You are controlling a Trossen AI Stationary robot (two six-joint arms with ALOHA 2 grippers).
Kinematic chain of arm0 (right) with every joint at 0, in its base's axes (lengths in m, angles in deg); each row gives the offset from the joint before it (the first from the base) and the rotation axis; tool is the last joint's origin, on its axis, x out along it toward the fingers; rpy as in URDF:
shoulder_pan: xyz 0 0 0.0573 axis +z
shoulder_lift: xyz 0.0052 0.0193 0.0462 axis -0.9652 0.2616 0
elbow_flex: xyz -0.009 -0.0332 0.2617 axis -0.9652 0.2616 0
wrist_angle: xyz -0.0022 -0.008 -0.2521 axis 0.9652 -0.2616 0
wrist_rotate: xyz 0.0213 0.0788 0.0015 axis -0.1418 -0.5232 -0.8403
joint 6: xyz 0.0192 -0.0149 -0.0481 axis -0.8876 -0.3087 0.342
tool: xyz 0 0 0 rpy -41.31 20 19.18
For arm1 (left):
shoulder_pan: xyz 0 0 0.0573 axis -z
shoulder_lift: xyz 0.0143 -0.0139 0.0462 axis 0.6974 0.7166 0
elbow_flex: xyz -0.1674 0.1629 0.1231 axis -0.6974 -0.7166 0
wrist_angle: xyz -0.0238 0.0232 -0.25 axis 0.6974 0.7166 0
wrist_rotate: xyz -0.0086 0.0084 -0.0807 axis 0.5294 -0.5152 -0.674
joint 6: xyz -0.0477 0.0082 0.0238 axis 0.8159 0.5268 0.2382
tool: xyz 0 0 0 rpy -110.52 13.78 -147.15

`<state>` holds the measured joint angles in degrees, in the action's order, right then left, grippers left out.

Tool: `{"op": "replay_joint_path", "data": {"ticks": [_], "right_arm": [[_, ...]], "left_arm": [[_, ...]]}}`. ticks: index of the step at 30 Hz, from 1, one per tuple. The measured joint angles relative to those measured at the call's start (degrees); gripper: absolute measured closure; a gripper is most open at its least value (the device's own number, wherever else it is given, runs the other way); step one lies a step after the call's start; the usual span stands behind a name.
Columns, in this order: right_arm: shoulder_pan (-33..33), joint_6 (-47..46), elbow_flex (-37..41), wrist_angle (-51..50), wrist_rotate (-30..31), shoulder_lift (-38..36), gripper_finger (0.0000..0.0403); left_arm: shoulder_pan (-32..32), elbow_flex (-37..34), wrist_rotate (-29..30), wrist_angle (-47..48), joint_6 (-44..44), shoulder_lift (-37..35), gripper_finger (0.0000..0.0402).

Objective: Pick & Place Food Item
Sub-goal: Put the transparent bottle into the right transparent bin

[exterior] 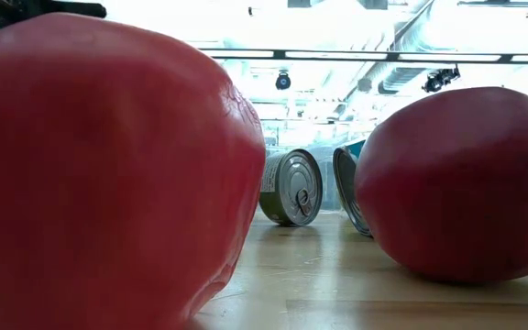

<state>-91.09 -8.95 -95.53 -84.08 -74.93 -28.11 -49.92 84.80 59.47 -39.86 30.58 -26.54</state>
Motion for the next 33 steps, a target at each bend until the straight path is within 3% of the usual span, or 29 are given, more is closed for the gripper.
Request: {"op": "replay_joint_path", "data": {"ticks": [4, 8, 11, 17, 24, 29, 33], "right_arm": [[9.09, 1.54, 0.0, -0.22, 1.26, 0.65, 0.0222], [18.81, 3.24, 0.0, -2.78, 12.6, 3.24, 0.0222], [25.15, 3.53, 0.02, -4.97, 19.24, 6.32, 0.0222], [35.37, 2.82, 0.02, -5.61, 23.11, 14.38, 0.0222], [42.54, -5.95, 0.04, -3.4, 37.41, 24.91, 0.0222], [44.63, -3.55, 0.07, 4.58, 38.95, 32.28, 0.0222], [45.55, 0.42, 0.07, 12.91, 39.19, 36.85, 0.0222]], "left_arm": [[0.0, 1.12, -0.56, 0.21, -2.71, 0.02, 0.0387], [0.0, 1.61, -0.78, -0.26, -3.89, 0.0, 0.0387], [0.0, 1.63, -0.92, 0.44, -1.54, 0.02, 0.0387], [-0.02, 1.76, -7.52, 0.83, 5.15, 0.02, 0.0387], [-0.02, 2.52, -7.59, 2.02, 7.31, 0.03, 0.0387], [-0.02, 6.14, -7.97, 3.45, 7.79, 0.04, 0.0387], [-0.02, 11.95, -9.65, 11.25, 9.78, 0.72, 0.0387]]}}
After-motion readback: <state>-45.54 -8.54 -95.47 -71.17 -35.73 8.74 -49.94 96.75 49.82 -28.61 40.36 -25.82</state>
